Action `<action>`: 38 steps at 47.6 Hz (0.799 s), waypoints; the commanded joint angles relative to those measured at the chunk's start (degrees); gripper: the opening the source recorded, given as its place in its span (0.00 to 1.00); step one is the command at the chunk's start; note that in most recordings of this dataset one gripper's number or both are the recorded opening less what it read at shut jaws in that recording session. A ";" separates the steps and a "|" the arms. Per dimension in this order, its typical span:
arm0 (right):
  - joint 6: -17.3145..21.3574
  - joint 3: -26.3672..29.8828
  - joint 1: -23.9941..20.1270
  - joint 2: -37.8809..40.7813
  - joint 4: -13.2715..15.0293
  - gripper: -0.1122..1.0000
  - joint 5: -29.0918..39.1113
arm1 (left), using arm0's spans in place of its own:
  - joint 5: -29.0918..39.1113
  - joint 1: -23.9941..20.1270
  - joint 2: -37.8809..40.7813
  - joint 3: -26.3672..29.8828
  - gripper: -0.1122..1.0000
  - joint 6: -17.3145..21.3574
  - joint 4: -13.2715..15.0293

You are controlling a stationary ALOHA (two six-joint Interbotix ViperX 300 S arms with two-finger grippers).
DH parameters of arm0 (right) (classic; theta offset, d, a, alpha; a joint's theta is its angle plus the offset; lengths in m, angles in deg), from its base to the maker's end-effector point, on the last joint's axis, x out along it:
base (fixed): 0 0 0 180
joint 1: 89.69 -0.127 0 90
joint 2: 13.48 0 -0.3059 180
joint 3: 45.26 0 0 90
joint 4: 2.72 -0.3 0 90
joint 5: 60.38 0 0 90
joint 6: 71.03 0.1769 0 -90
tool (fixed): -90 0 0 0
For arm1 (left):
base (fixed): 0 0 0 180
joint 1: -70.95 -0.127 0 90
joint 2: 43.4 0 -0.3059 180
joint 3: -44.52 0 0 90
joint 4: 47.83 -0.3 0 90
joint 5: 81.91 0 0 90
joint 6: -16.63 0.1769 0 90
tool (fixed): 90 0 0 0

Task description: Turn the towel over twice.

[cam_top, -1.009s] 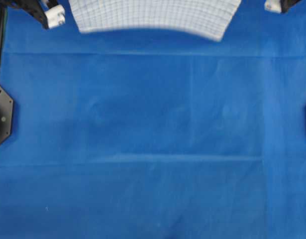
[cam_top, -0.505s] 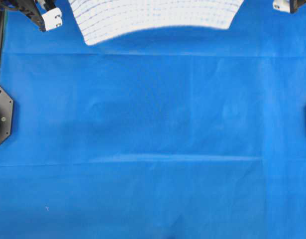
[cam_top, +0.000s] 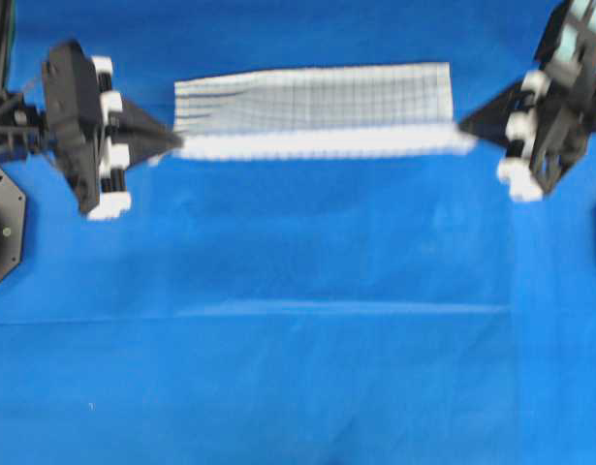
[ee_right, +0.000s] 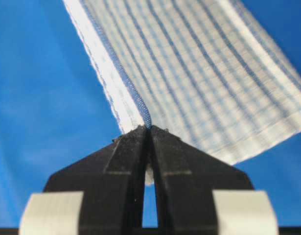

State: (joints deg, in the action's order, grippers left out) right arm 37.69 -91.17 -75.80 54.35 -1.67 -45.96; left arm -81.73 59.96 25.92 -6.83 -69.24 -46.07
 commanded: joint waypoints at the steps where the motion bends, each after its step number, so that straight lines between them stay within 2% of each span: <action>1: 3.60 -2.02 -4.22 2.11 -0.18 0.13 -3.96 | -0.26 3.96 0.88 -0.79 0.12 -3.16 0.18; 11: 12.74 -4.39 -13.27 10.02 -0.18 0.13 -8.96 | -2.20 11.95 5.01 -3.69 0.12 -13.80 0.18; 15: 15.38 -4.04 -16.61 13.01 -0.18 0.13 -9.93 | -4.66 16.44 7.82 -4.57 0.12 -18.46 0.18; 21: 18.81 -3.34 -21.36 17.14 -0.18 0.13 -11.16 | -8.26 22.50 12.13 -4.75 0.12 -23.47 0.18; 29: 21.45 -1.23 -26.19 20.74 -0.18 0.13 -11.69 | -11.34 27.95 17.67 -3.78 0.12 -26.72 0.18; 38: 22.94 0.70 -29.44 23.82 -0.26 0.13 -11.69 | -12.39 30.59 23.99 -1.58 0.12 -27.16 0.18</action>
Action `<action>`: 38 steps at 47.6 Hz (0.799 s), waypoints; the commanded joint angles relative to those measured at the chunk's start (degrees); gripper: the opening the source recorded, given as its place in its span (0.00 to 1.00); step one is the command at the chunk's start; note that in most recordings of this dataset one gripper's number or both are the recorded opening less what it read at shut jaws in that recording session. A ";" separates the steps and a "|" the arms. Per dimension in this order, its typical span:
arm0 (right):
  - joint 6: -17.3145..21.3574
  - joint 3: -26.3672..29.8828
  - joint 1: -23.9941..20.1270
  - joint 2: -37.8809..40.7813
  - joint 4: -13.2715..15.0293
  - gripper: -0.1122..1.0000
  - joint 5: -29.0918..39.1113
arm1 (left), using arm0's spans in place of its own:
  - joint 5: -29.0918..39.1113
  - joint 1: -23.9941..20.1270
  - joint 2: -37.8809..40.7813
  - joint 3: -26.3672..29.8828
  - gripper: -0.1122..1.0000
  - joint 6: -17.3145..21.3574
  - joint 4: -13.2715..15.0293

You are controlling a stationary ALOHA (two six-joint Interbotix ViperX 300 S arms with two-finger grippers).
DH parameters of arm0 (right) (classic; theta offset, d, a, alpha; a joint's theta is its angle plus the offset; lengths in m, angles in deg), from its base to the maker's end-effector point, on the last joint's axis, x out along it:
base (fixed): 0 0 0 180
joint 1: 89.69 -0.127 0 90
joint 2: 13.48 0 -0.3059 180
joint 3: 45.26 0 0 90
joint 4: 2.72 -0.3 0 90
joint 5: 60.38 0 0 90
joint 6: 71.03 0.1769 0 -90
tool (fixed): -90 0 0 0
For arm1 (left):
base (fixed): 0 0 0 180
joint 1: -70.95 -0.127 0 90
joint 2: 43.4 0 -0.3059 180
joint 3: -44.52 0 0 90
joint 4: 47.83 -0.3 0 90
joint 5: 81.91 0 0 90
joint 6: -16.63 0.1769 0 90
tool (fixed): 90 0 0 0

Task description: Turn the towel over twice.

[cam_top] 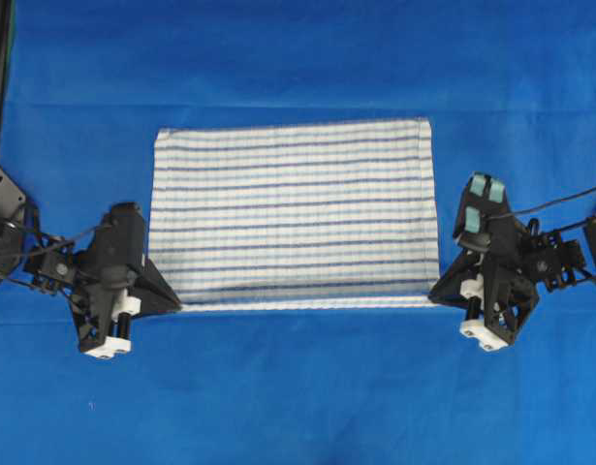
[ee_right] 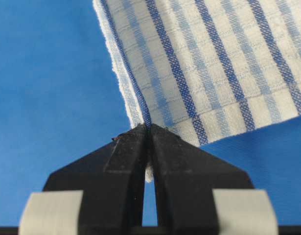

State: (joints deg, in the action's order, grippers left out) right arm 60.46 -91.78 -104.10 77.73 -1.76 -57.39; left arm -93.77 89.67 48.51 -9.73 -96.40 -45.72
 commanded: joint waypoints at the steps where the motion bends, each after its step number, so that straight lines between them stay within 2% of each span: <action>1: 0.26 1.49 -1.41 0.79 -0.18 0.13 -0.26 | -0.35 1.05 2.02 1.58 0.12 0.00 -0.18; 13: 0.26 3.43 -3.43 2.90 -0.26 0.13 -0.35 | -0.26 1.14 4.04 2.29 0.12 0.09 -0.18; 35: 0.09 4.13 -3.08 2.99 0.09 0.14 -0.62 | -0.18 0.70 1.93 2.29 0.13 0.44 -0.18; 37: 0.09 4.31 -2.81 2.90 0.18 0.17 -0.62 | -0.26 0.53 1.32 2.46 0.13 0.44 -0.18; 38: 0.09 4.48 -2.72 2.90 0.18 0.21 -0.44 | -0.26 0.44 0.88 2.46 0.13 0.44 -0.18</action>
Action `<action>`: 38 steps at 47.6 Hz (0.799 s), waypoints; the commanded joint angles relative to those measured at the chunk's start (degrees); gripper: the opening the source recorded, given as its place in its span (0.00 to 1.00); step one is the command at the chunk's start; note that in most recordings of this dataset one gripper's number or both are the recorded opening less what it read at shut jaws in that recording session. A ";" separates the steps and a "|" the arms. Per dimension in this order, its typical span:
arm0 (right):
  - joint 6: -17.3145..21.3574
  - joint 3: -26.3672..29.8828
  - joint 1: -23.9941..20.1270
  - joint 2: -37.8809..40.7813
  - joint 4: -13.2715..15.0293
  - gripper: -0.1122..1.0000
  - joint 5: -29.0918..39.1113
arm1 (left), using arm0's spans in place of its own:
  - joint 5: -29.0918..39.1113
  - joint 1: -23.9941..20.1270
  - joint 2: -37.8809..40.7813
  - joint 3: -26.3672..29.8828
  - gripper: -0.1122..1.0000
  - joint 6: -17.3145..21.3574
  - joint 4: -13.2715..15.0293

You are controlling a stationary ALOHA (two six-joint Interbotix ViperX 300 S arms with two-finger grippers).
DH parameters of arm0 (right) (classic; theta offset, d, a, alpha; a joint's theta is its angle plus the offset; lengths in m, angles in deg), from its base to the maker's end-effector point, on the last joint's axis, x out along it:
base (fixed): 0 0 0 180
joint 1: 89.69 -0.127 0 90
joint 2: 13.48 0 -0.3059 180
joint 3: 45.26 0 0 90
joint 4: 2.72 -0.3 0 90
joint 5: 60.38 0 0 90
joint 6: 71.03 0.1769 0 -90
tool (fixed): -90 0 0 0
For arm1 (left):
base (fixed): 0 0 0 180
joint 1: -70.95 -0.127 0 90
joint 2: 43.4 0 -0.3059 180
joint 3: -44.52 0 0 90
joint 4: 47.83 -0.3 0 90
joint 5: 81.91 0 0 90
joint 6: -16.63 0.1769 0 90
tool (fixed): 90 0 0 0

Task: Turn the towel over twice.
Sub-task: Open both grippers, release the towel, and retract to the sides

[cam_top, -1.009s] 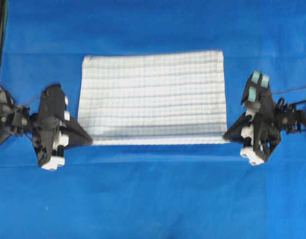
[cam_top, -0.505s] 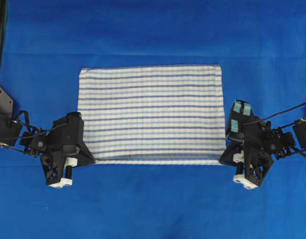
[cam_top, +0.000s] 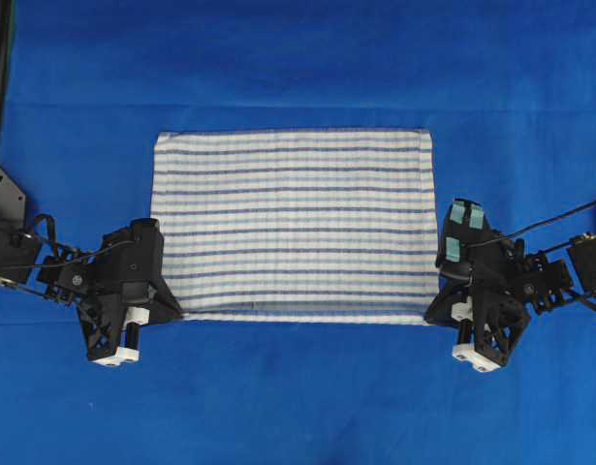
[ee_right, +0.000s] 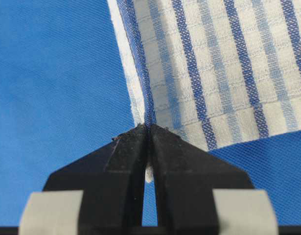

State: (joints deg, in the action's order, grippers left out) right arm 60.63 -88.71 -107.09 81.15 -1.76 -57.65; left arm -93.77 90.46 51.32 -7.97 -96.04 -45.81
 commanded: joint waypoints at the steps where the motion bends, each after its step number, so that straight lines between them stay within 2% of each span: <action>1: -0.18 1.49 0.35 -0.53 0.26 0.26 -0.09 | -0.35 -0.35 -2.29 0.79 0.15 0.00 -0.09; 3: -0.70 1.76 0.44 -0.79 0.53 0.40 0.00 | -0.18 -0.35 -3.08 0.97 0.21 -0.09 -0.09; 7: -0.97 2.37 0.44 -1.58 2.37 0.61 0.44 | 0.09 -0.35 -4.75 1.23 0.44 0.35 -0.18; 9: -0.97 2.64 0.44 -2.55 3.87 0.69 0.88 | 0.26 -0.44 -5.71 1.23 0.55 0.62 -0.18; 11: -0.97 2.90 0.53 -3.52 5.01 0.72 1.23 | 0.70 -0.44 -6.94 1.23 0.66 0.79 -0.26; 13: -1.05 3.08 0.79 -4.75 6.06 0.70 1.76 | 1.14 -0.70 -8.17 1.14 0.78 0.88 -0.26; 16: -1.14 3.08 1.32 -6.77 8.17 0.68 2.37 | 1.93 -1.49 -10.11 1.05 0.89 1.14 -0.26; 27: -1.14 1.41 5.98 -16.44 18.28 0.69 3.16 | 3.08 -5.19 -19.25 -0.70 0.88 6.15 -0.26; 32: -1.14 -0.44 9.49 -21.27 23.47 0.69 2.81 | 2.72 -7.73 -23.82 -2.64 0.88 9.76 -0.26; 38: -1.14 -3.08 14.41 -27.16 28.21 0.69 0.00 | 1.58 -11.07 -29.18 -4.92 0.88 13.10 -0.35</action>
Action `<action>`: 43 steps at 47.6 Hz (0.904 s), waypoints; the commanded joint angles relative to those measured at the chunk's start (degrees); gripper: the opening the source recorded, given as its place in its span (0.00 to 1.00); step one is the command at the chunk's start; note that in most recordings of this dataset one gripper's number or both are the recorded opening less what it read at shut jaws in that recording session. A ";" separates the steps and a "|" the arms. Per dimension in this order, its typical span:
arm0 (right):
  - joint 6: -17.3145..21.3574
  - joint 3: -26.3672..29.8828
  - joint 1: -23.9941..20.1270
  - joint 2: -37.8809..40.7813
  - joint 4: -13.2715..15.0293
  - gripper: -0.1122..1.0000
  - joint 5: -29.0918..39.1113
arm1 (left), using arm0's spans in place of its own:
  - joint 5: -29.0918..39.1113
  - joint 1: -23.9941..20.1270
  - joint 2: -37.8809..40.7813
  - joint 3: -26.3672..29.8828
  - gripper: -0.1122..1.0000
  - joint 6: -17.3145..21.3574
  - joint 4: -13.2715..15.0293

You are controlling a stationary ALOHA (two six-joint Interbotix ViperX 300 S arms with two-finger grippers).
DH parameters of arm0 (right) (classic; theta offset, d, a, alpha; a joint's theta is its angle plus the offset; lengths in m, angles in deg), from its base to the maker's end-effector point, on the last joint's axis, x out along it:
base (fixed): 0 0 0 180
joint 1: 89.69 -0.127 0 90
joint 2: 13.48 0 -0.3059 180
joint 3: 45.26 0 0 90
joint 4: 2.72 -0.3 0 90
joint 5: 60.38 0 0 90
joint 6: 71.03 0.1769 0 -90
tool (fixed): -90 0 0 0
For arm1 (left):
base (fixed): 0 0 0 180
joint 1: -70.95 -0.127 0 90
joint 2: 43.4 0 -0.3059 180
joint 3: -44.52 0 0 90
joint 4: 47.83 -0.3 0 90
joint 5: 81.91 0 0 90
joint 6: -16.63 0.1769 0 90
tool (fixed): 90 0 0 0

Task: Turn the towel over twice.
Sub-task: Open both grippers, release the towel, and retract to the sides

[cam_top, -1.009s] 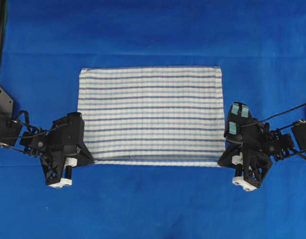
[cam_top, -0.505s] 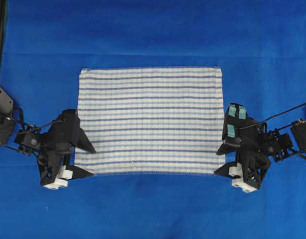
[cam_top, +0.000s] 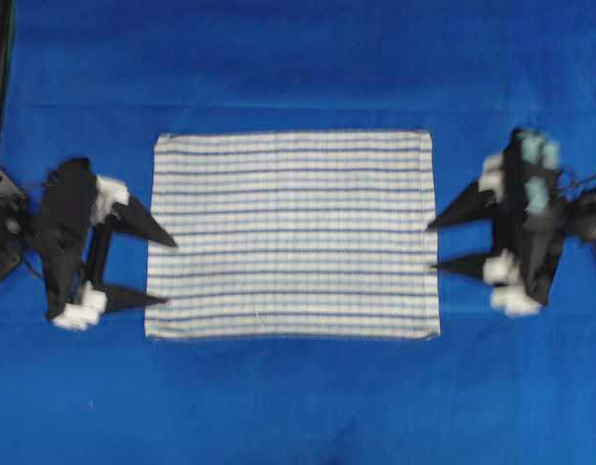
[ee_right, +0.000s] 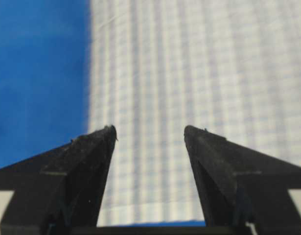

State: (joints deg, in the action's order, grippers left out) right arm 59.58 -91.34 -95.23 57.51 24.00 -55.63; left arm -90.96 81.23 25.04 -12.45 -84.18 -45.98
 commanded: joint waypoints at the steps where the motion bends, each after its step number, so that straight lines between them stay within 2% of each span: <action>1: -0.09 -0.88 3.25 -4.57 3.16 0.69 -2.55 | -1.41 -2.37 -3.87 -0.79 0.88 1.67 -0.09; 7: -0.09 -4.48 8.53 -10.63 7.21 0.69 -6.15 | -1.93 -5.27 -10.11 -2.99 0.88 5.19 -0.09; 10: -0.09 -6.42 10.63 -13.36 8.00 0.69 -8.96 | -2.29 -6.50 -12.92 -4.31 0.88 6.33 -0.09; 16: -0.09 -10.72 13.71 -16.70 8.09 0.69 -15.21 | -3.52 -7.91 -16.44 -6.77 0.88 6.59 -0.18; 22: -0.09 -13.36 14.77 -17.23 7.47 0.69 -19.86 | -5.36 -8.35 -17.93 -8.70 0.88 6.59 -0.18; 43: -0.09 -12.74 16.17 -16.17 7.21 0.69 -20.21 | -7.21 -9.93 -17.75 -9.40 0.88 6.77 -0.09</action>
State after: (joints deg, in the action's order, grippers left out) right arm 59.58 -105.40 -79.76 40.90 31.47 -75.32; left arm -97.02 72.09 6.76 -22.38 -77.59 -45.98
